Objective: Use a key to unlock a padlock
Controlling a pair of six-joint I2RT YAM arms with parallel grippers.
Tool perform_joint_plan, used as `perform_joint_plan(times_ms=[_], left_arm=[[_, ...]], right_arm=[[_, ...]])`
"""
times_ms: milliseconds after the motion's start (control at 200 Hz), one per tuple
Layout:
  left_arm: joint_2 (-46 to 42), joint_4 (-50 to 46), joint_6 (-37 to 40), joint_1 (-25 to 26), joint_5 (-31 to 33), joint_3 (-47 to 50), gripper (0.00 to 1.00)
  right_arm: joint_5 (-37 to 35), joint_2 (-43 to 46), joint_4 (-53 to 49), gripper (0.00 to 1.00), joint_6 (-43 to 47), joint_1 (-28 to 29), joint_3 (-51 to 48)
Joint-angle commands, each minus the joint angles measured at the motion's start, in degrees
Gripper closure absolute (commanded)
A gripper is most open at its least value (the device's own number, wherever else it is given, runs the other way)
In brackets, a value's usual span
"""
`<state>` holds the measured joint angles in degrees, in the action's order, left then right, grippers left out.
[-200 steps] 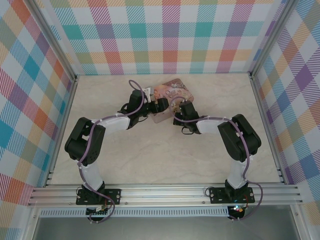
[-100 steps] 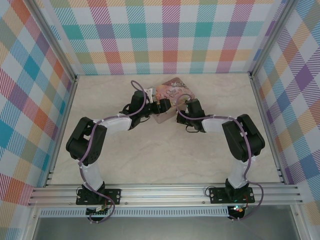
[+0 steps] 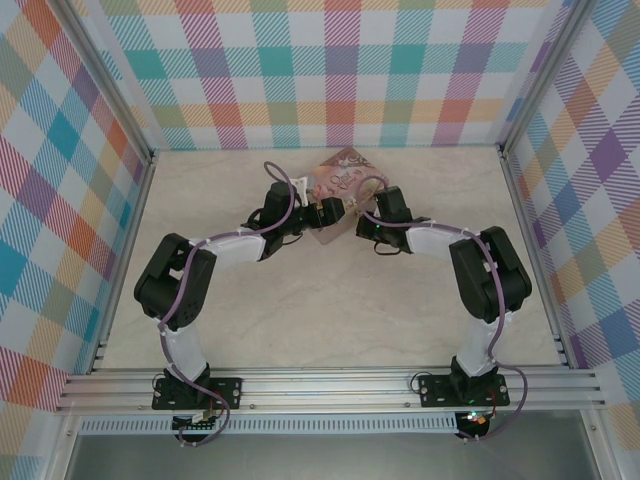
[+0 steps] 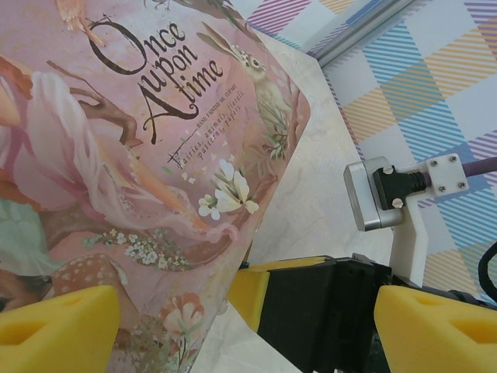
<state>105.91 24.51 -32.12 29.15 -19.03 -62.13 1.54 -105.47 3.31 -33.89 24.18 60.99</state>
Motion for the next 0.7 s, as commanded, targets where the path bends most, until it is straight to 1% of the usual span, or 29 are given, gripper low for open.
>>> perform_joint_plan(times_ms=[0,135,205,340,455,700], left_arm=[[4.78,-13.81,-2.12,-0.52,2.34,3.49,0.14],[4.29,-13.96,-2.24,-0.45,2.15,3.58,0.14],[3.49,-14.29,-2.12,-0.49,2.42,3.92,0.14],[2.39,-15.15,-2.23,-0.49,2.17,4.2,0.14],[1.95,-15.91,-2.24,-0.32,2.04,4.28,0.14],[1.87,-16.08,-2.31,-0.06,2.34,5.19,0.14]], right_arm=[[-4.27,0.87,-0.16,0.93,-1.83,-3.44,3.65],[-1.1,0.22,-0.95,0.93,-4.52,-3.22,1.65],[-1.03,1.13,-0.36,0.93,-5.59,-2.75,-0.78],[-0.73,2.03,5.2,0.93,-7.92,-2.74,-5.53],[0.77,1.28,6.69,0.93,-10.0,-2.82,-5.1],[0.83,1.89,8.47,0.93,-15.1,-4.01,-5.34]])
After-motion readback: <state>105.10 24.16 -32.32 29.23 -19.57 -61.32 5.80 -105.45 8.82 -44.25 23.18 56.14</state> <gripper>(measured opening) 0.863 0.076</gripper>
